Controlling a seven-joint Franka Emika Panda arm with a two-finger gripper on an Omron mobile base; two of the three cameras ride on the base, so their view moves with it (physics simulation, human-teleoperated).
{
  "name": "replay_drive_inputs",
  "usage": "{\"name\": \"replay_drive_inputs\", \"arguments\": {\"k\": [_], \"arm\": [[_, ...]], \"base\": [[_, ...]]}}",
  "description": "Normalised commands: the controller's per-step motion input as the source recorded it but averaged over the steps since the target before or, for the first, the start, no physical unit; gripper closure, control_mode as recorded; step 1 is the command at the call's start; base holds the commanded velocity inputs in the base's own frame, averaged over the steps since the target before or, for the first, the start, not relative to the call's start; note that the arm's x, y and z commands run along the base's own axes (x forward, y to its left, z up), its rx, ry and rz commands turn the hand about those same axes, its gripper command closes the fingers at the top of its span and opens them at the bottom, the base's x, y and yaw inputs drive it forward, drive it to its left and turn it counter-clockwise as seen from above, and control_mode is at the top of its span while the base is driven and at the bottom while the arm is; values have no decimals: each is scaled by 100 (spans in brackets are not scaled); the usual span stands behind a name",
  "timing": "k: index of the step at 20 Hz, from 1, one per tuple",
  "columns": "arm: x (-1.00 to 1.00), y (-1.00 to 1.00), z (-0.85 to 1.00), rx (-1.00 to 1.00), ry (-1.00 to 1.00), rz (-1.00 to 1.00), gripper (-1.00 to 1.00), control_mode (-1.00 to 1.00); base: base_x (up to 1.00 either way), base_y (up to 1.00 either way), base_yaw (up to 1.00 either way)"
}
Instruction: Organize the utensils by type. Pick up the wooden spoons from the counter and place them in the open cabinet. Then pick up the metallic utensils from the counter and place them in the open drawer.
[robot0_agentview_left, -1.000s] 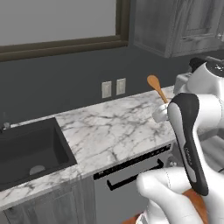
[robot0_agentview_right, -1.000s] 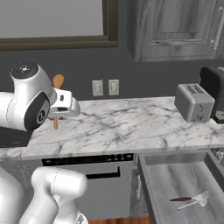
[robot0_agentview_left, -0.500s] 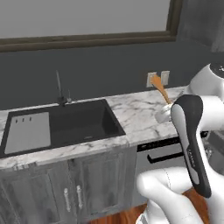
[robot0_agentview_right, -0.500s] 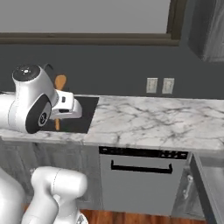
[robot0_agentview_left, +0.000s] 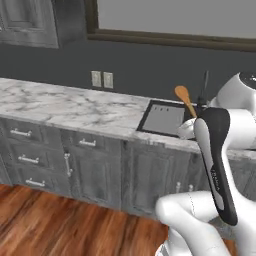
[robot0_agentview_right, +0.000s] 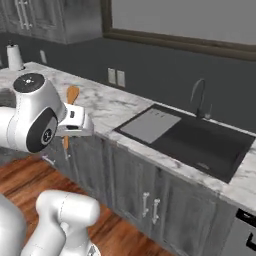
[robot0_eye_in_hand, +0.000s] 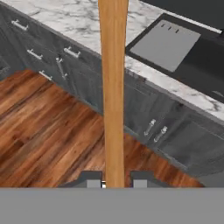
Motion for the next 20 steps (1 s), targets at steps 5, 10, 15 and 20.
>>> {"name": "replay_drive_inputs", "arguments": {"k": [5,10,15,20], "arm": [[0,0,0,0,0,0,100,100],[0,0,0,0,0,0,100,100],[0,0,0,0,0,0,100,100],[0,0,0,0,0,0,100,100]], "base": [[-27,68,99],[-4,54,100],[35,17,87],[98,-63,37]]}}
